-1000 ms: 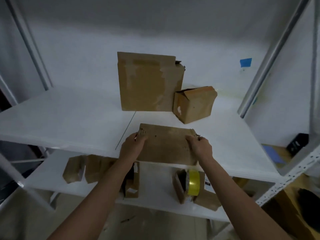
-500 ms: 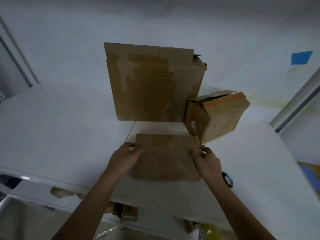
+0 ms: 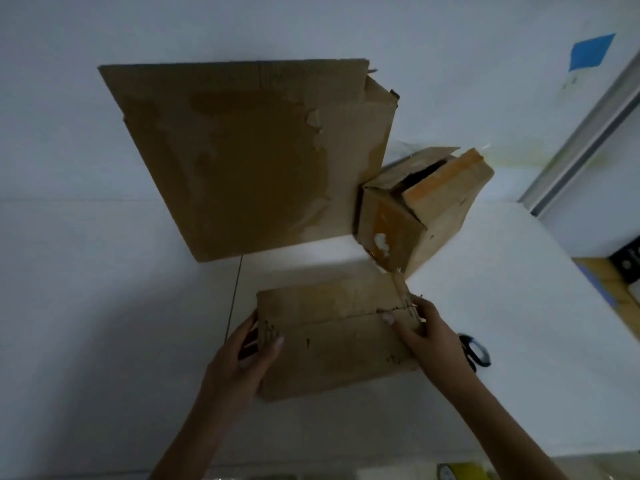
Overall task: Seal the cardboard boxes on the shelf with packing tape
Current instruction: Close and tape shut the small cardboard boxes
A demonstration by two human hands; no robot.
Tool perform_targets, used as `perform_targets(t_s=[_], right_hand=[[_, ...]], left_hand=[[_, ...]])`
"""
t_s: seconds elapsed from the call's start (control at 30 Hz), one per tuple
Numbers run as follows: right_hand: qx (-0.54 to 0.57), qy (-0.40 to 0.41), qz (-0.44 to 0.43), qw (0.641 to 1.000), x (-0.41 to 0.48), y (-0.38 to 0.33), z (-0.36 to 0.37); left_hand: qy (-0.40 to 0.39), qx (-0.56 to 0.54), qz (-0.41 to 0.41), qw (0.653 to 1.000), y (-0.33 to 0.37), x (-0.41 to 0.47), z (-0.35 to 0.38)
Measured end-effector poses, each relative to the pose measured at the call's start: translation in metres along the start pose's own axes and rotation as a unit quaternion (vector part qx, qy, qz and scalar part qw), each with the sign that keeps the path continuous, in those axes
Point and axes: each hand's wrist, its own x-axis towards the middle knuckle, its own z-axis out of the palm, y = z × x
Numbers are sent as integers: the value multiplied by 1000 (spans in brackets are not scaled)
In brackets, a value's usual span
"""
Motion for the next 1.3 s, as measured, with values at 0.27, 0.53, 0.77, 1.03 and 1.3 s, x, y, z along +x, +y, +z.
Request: perform_targets(t_s=[0.27, 0.53, 0.77, 1.03, 1.3], right_hand=[[131, -115, -18, 985, -7, 9, -17], [103, -221, -83, 966, -30, 28, -41], [58, -182, -121, 974, -51, 24, -35], [20, -189, -119, 975, -51, 32, -28], [26, -200, -113, 973, -46, 36, -41]], left_hand=[[111, 10, 45, 993, 12, -36, 13], [120, 6, 62, 991, -6, -56, 25], [135, -78, 69, 985, 8, -34, 15], [126, -151, 87, 977, 14, -34, 25], [230, -186, 114, 948, -2, -49, 40]])
